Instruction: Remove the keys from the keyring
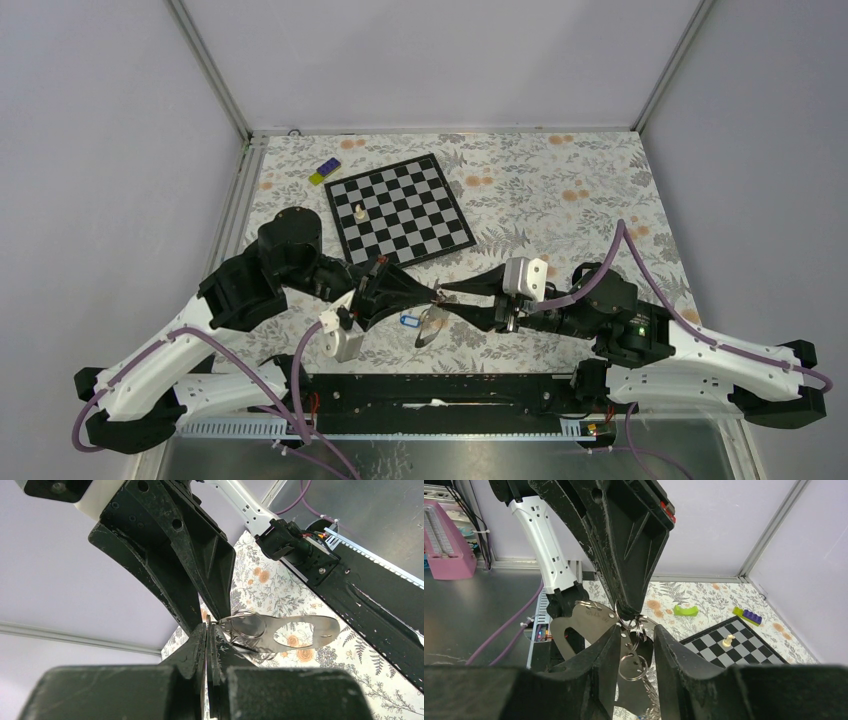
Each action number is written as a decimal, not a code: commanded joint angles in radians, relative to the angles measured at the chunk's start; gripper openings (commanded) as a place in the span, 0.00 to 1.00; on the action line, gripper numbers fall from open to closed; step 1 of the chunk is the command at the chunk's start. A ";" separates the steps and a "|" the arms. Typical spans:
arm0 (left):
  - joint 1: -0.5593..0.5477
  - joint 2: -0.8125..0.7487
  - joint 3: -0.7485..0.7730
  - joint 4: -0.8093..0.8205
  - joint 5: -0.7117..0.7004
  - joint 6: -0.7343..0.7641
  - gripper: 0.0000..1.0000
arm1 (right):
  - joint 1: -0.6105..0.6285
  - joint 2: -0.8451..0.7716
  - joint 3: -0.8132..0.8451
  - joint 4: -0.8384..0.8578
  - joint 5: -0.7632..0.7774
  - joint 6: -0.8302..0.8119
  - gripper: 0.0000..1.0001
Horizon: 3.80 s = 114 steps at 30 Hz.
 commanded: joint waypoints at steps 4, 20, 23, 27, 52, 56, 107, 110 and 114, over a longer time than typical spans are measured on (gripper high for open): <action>-0.002 -0.010 0.012 0.067 0.026 0.032 0.00 | 0.006 -0.001 -0.005 0.060 0.010 0.035 0.31; -0.001 -0.009 0.024 0.067 0.008 0.041 0.00 | 0.006 -0.018 -0.037 0.068 0.066 0.081 0.31; -0.001 -0.006 0.023 0.067 0.010 0.040 0.00 | 0.006 -0.018 -0.038 0.082 0.066 0.084 0.29; -0.001 -0.003 0.020 0.067 0.013 0.040 0.00 | 0.006 -0.022 -0.049 0.120 0.058 0.086 0.27; -0.001 -0.034 -0.033 0.118 -0.036 0.006 0.00 | 0.006 -0.062 -0.037 0.118 0.095 0.065 0.00; 0.000 -0.044 -0.044 0.118 -0.044 -0.001 0.00 | 0.006 -0.085 -0.010 0.102 0.119 0.042 0.00; -0.005 -0.133 -0.299 0.726 -0.042 -0.443 0.29 | 0.006 -0.054 0.063 0.047 0.108 -0.222 0.00; -0.005 -0.142 -0.299 0.725 -0.041 -0.453 0.32 | 0.006 -0.076 0.081 -0.001 0.039 -0.312 0.00; -0.006 -0.165 -0.309 0.726 -0.037 -0.462 0.38 | 0.006 -0.109 0.114 -0.077 -0.013 -0.353 0.00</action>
